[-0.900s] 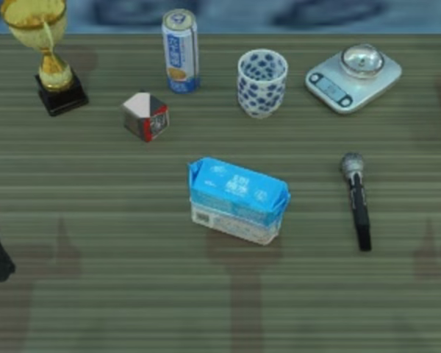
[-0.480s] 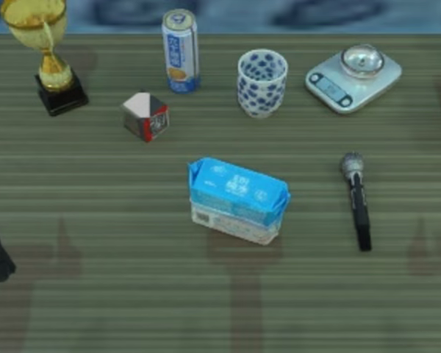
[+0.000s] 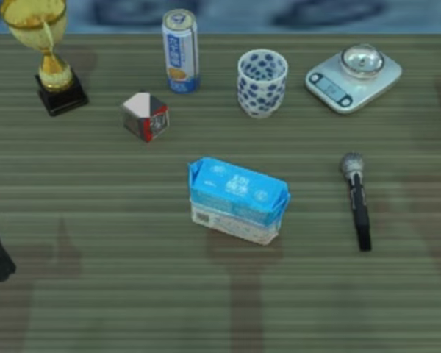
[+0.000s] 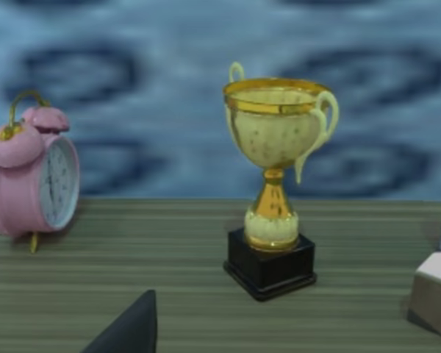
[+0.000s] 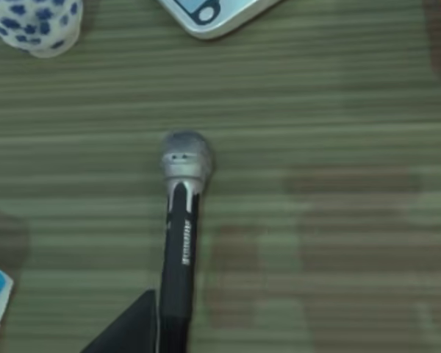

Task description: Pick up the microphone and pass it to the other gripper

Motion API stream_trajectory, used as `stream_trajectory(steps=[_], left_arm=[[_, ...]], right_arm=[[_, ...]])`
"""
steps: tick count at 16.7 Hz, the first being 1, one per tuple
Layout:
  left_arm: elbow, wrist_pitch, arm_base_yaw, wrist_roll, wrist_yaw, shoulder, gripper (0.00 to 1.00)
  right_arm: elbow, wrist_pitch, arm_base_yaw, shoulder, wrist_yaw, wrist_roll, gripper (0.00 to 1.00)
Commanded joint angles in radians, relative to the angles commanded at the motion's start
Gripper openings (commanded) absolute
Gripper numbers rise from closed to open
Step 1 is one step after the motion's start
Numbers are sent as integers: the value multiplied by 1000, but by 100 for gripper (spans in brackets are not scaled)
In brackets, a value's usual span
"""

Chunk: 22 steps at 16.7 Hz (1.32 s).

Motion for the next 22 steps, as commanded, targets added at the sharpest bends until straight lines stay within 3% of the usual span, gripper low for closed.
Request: stream_trajectory(steps=[6, 11, 15, 22], left_arm=[[0, 0, 0, 0, 0, 0, 100], [0, 0, 0, 0, 0, 0, 100], [0, 0, 0, 0, 0, 0, 100], [0, 0, 0, 0, 0, 0, 100]], right_arm=[[442, -278, 125, 621, 21, 130, 100], [702, -460, 200, 979, 40, 209, 100], [792, -533, 226, 1098, 49, 239, 100], [784, -518, 222, 1110, 49, 237, 100]])
